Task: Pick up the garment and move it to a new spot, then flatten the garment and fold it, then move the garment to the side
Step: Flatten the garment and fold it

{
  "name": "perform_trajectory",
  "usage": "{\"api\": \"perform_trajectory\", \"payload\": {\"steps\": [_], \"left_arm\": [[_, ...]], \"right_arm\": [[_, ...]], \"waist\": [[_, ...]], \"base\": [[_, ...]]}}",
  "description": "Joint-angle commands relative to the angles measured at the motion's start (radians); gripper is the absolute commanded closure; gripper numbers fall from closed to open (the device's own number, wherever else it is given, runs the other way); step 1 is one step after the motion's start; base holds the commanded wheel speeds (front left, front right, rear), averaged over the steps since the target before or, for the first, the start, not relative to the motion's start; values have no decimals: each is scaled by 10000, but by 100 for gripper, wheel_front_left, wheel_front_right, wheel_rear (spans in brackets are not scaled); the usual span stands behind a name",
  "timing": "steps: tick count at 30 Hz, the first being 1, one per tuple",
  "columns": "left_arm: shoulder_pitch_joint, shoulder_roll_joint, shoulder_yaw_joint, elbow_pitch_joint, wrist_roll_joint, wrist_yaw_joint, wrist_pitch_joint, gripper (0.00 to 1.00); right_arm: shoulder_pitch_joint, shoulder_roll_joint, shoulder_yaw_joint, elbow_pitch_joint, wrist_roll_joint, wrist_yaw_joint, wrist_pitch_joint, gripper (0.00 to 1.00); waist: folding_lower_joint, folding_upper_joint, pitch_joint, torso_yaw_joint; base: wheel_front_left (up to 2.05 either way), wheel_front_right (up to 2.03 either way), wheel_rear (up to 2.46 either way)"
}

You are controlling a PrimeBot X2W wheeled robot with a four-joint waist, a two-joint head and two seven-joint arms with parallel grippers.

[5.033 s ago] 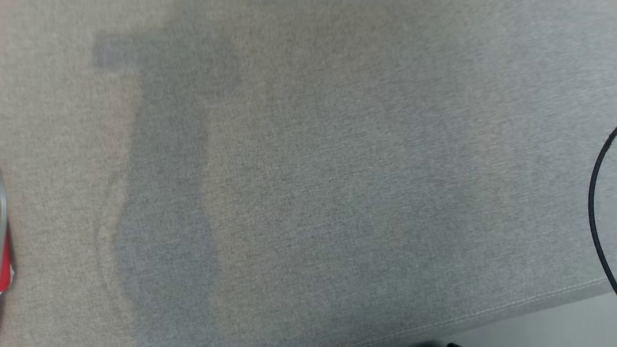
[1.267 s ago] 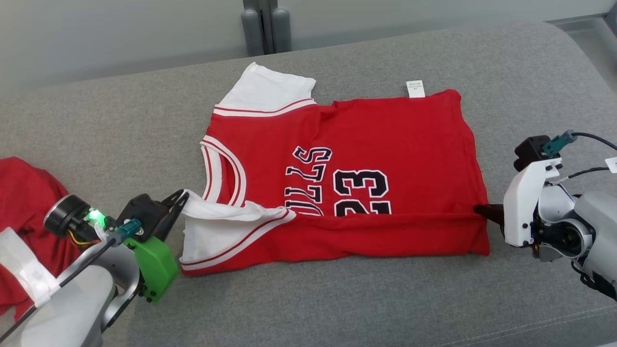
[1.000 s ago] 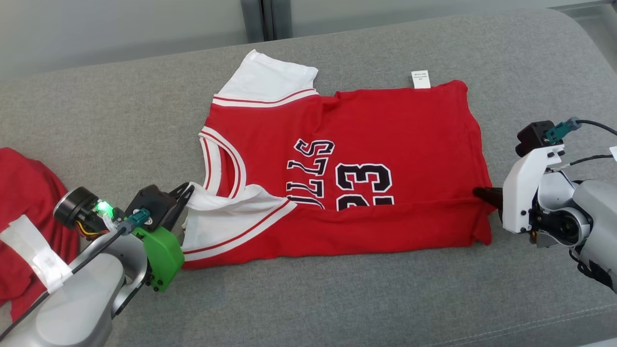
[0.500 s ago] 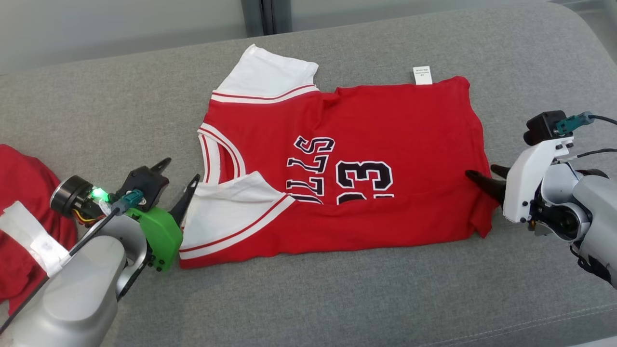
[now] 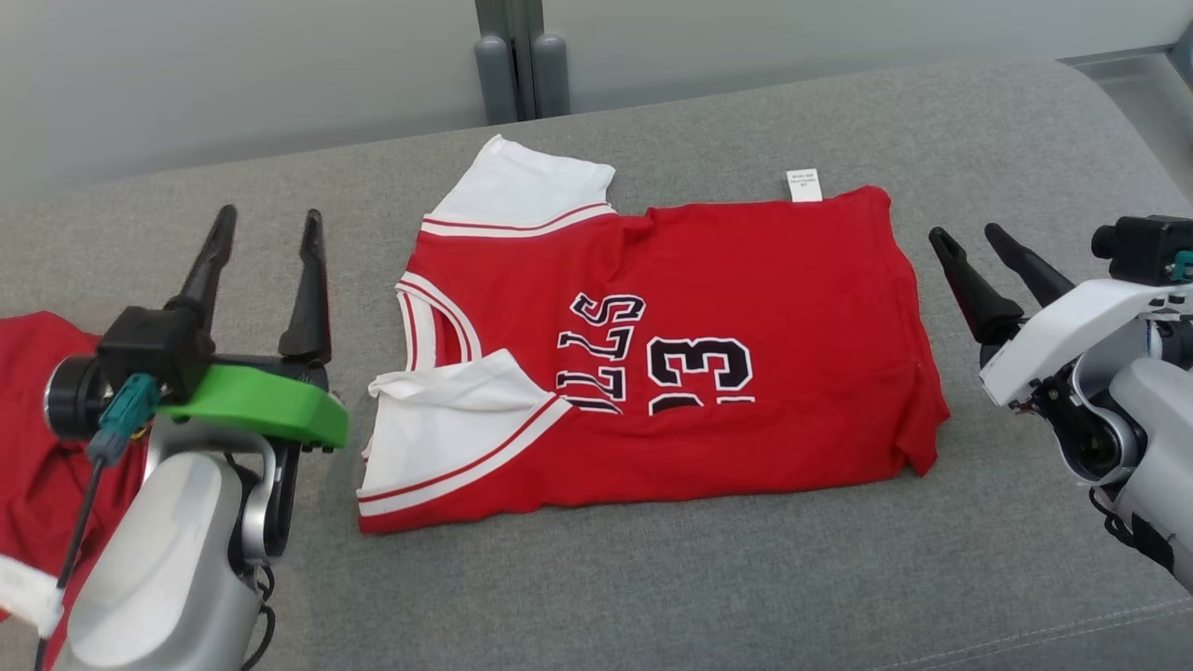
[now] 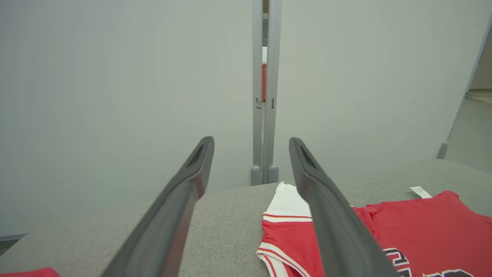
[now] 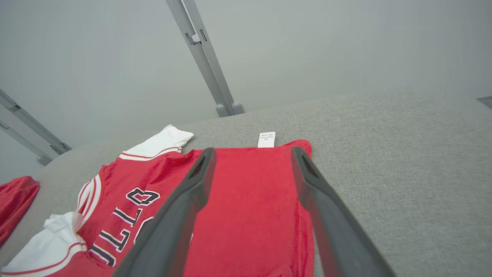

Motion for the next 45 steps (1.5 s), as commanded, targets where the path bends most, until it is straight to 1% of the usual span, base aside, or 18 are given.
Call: {"api": "perform_trajectory", "payload": {"steps": [1,4,5,7,9,11,13,16,19,24,28,31,35,38,40,45], "left_arm": [[624,-178,406,-482,198,158,-23,0],[1474,-667,1248,-1567,685,260,-26,0],[1787,-888,1508,-1874,856,233,-27,0],[2337,-1254,1832,-2258,1313,101,-17,0],[2799,-1703,2199,-2522,1672,26,-16,0],[3186,-2099,2482,-2749,2098,-154,-18,0],[3568,-2433,2729,-2919,2440,-322,-18,0],[4087,-2735,3012,-3073,2840,-514,-19,0],[4555,-2876,3048,-3008,3283,-663,-18,0],[4809,-2937,3113,-2887,3441,-790,-19,0],[4649,-2944,3062,-2633,3346,-749,-20,0],[4445,-2942,2982,-1987,3601,-649,-20,0],[4253,-2933,3031,-319,3970,-134,-20,0],[3896,-2935,2975,952,4031,33,-20,0],[3713,-2919,2919,1728,4109,63,-20,0],[3151,-2790,2897,3266,4251,294,21,0]], "right_arm": [[216,72,-653,-200,-561,1,-62,0],[1128,513,-2453,-929,-2097,1,-56,0],[1619,756,-3262,-1278,-2756,1,-58,0],[2412,1247,-4535,-2036,-3968,2,-61,0],[3313,1847,-5612,-2883,-5108,2,-63,0],[4220,2434,-6460,-3634,-6011,1,-63,0],[4934,2962,-7086,-4264,-6606,1,-64,0],[5717,3535,-7592,-4887,-7164,1,-64,0],[6283,3874,-7813,-5179,-7542,1,-65,0],[6570,4110,-7915,-5315,-7768,1,-65,0],[6439,4140,-7894,-5350,-7781,1,-66,0],[6300,4145,-7814,-5364,-7748,1,-66,0],[6212,4159,-7666,-5374,-7660,1,-66,0],[6184,4149,-7621,-5347,-7594,1,-66,0],[6161,4144,-7621,-5328,-7559,1,-66,0],[6141,4151,-7669,-5266,-7518,1,-66,0]], "waist": [[0,-1,-187,-79],[0,-1,-288,-144],[0,-1,-331,-164],[0,-1,-374,-186],[0,-1,-437,-184],[0,-1,-500,-169],[0,-1,-554,-147],[0,-1,-603,-121],[0,-1,-648,-99],[0,-1,-661,-54],[0,-1,-592,-56],[0,-1,-509,-129],[0,-1,-370,-329],[0,-1,-252,-516],[0,-1,-169,-629],[0,-1,-51,-814]], "base": [[0,0,0],[0,0,0],[0,0,0],[0,0,0],[0,0,0],[0,0,0],[0,0,0],[0,0,0],[0,0,0],[0,0,0],[0,0,0],[0,0,0],[0,0,0],[0,0,0],[0,0,0],[0,0,0]]}}
